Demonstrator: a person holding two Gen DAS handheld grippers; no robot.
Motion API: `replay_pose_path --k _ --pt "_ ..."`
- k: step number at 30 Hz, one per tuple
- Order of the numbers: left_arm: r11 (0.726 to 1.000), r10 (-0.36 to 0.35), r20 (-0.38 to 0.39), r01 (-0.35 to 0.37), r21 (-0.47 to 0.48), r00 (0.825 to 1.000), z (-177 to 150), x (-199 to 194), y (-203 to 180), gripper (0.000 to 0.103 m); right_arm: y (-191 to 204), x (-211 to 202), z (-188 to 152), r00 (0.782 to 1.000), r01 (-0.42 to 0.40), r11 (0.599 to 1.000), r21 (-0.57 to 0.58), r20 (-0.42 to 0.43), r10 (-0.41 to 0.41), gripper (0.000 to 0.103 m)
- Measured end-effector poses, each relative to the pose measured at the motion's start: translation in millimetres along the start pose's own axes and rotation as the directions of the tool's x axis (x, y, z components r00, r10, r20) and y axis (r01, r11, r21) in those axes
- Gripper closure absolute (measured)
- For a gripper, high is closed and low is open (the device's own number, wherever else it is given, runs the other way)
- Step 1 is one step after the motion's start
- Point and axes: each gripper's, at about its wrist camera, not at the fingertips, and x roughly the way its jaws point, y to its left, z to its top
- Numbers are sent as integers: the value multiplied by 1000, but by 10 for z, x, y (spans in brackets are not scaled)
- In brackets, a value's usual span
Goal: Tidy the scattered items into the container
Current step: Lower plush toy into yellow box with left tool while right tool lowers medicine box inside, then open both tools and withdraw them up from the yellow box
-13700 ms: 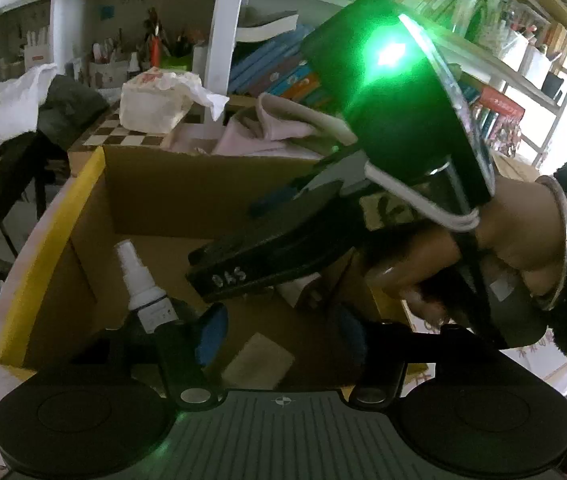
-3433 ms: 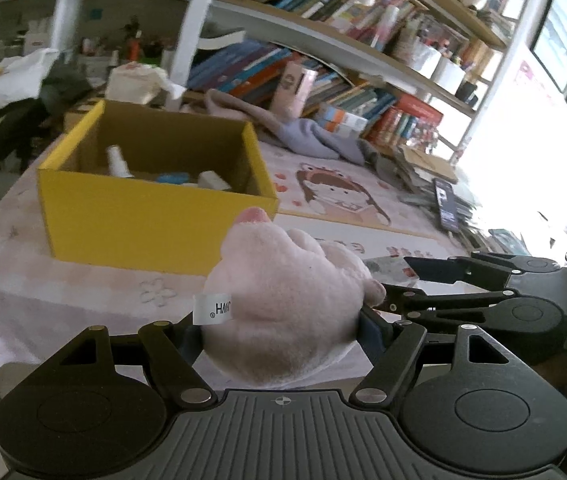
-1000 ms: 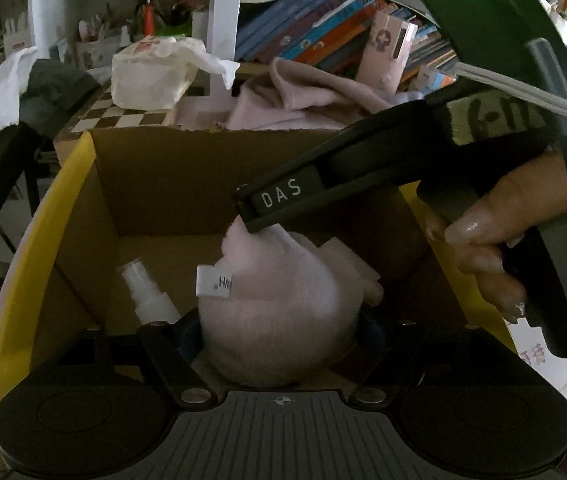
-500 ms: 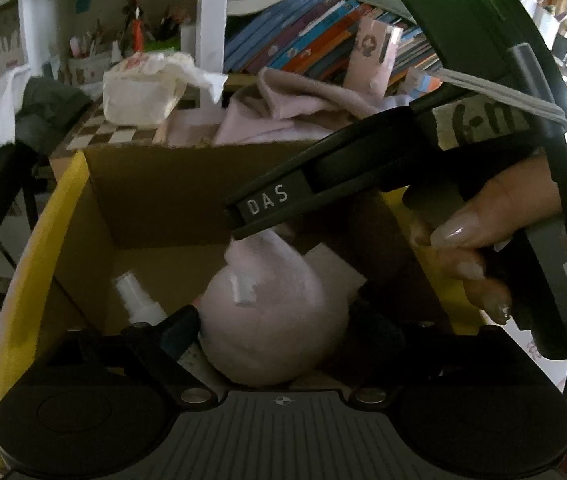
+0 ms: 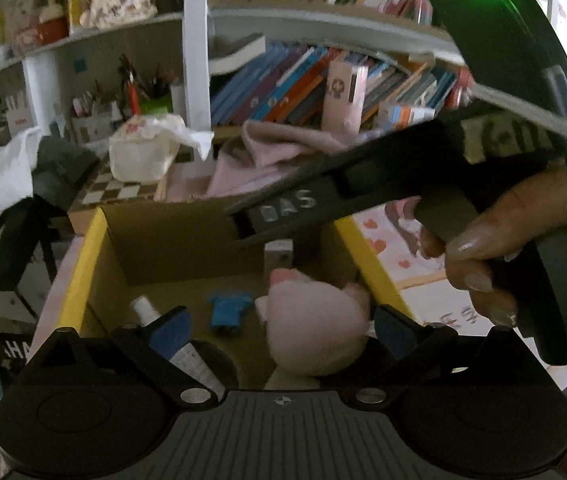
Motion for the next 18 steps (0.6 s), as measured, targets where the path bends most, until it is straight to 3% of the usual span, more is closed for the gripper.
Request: replay_pose_path --k 10,18 --pt "999 24 130 -20 -37 991 -98 -633 -16 3 -16 -755 -309 990 81 996 28 115 -84 25" --pt "996 71 190 -60 -63 979 -308 -966 -47 3 176 -1258 -566 970 139 990 1 203 -136 21"
